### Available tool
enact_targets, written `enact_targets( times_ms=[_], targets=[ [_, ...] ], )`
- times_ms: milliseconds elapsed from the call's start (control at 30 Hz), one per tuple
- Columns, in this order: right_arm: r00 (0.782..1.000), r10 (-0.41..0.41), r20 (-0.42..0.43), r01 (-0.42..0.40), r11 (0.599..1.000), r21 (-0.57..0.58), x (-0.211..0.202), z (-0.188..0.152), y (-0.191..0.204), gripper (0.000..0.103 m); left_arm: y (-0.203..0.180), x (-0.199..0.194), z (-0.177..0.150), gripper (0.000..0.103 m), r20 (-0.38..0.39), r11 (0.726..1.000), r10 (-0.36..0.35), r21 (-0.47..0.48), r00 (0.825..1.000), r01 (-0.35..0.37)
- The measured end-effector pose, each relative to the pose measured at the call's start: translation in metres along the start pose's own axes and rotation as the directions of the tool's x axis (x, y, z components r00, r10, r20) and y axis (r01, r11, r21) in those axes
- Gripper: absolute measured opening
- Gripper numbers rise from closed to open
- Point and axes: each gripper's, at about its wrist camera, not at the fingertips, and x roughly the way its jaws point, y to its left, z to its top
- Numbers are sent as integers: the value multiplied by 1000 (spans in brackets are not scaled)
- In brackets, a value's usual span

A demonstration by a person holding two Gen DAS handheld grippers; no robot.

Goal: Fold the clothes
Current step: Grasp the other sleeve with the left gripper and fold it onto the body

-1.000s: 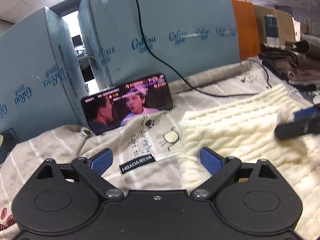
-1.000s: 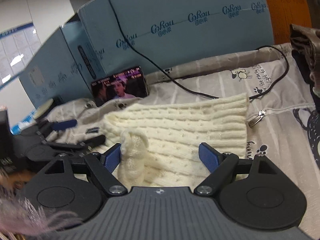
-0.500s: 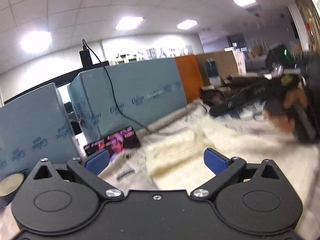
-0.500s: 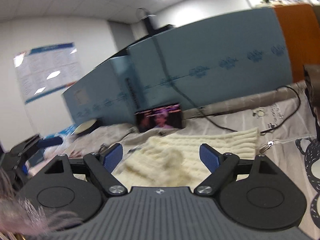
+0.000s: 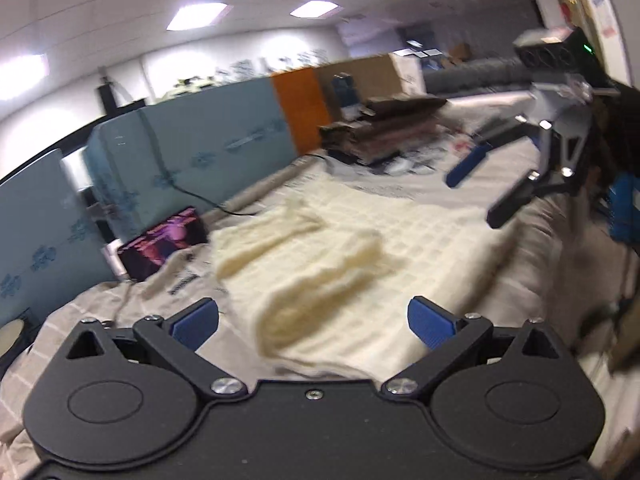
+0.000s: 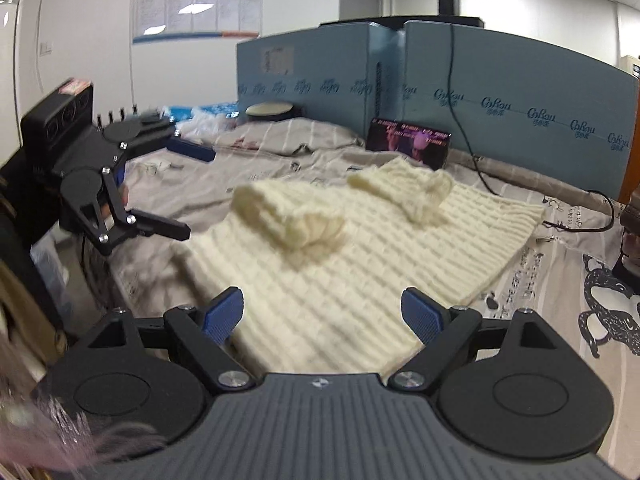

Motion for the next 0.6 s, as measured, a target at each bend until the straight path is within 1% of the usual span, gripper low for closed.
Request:
enact_targets(
  times_ms=[67,167,233,300,367,467,533,600],
  targets=[
    [1000,13,-22,-13,1000,-25,-2,-5,5,85,-8,-3,0,103,-15,998,-33,45,999,33],
    [998,4,-56,-6,999,-52,1,-9,7,85,-18,1,-2,103,-68,994,-46,91,997,52],
    [997,-9,-78,4,998,-69,4,-12,9,85,-24,6,-5,103,-99,991,-17,132,995,30],
    [994,-37,-102,27,995,-97,10,-14,12,85,-28,11,-8,103,-107,986,20,166,994,-2],
    [992,-60,-114,44,990,-136,16,-15,17,85,-26,14,-7,103,-101,986,34,164,994,-17],
    [994,-51,-98,35,987,-158,20,-11,19,85,-18,23,-7,103,-106,990,49,138,993,-35],
    [995,-50,-83,34,983,-178,25,-8,20,85,-13,30,-6,103,-101,994,38,108,994,-27],
    [996,-38,-75,23,981,-192,31,-6,21,84,-6,37,-7,103,-94,998,3,67,996,3]
  ],
)
